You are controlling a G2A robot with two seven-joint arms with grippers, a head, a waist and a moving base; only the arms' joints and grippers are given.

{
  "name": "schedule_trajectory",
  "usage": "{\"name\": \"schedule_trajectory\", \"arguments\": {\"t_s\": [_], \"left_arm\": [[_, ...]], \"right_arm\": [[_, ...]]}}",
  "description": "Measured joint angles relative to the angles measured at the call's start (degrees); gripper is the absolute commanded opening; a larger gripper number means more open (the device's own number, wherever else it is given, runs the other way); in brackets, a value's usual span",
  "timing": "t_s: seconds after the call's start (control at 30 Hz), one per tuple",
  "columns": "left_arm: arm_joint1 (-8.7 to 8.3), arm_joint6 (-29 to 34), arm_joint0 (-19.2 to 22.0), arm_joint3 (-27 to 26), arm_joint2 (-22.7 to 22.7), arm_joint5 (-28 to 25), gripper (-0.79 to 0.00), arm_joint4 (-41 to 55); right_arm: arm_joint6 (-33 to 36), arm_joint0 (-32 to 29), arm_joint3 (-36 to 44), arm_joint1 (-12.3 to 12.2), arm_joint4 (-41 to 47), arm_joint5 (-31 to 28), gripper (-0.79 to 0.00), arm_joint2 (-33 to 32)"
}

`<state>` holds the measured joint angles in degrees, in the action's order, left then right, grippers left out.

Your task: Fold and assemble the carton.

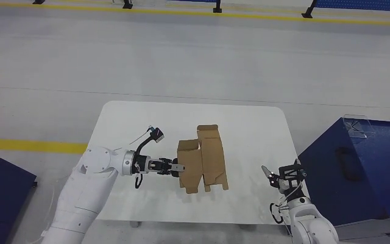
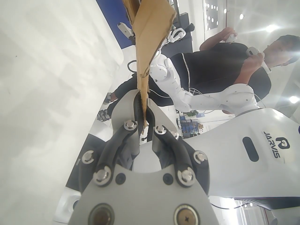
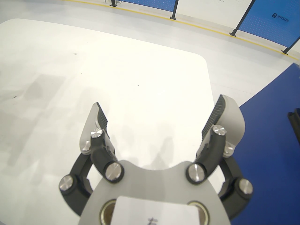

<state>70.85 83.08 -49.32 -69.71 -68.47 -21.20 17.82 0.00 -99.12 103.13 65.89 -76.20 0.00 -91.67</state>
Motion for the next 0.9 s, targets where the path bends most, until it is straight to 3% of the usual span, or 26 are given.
{"name": "schedule_trajectory", "arguments": {"t_s": [0.37, 0.53, 0.63, 0.73, 0.8, 0.9], "left_arm": [[-0.02, -0.7, -0.4, -0.6, 0.2, 0.3, -0.785, -0.3], [-0.39, -1.6, -1.5, -2.8, 0.5, 1.3, -0.785, -0.7], [-0.58, -1.2, -1.8, -3.4, 0.8, 1.4, -0.785, -0.1], [-0.74, -0.9, -1.8, -3.6, 1.1, 1.5, -0.785, 0.2], [-0.87, -0.8, -2.0, -4.0, 1.2, 1.6, -0.785, 0.4], [-1.07, -0.3, -2.2, -4.4, 1.3, 1.9, -0.785, 1.4]], "right_arm": [[0.6, 0.0, 0.1, 0.0, 0.6, -0.5, 0.0, 0.0], [7.8, 0.0, 4.5, -0.1, 13.7, -8.0, 0.0, -3.4], [17.2, 0.3, 7.2, -0.4, 27.8, -14.9, 0.0, -6.4], [33.9, 3.3, 7.5, -1.2, 47.0, -18.5, 0.0, -9.0], [47.7, 7.5, 5.3, -1.9, 61.5, -16.6, 0.0, -10.2], [63.1, 15.4, -0.4, -2.7, 76.3, -11.1, 0.0, -9.6]]}}
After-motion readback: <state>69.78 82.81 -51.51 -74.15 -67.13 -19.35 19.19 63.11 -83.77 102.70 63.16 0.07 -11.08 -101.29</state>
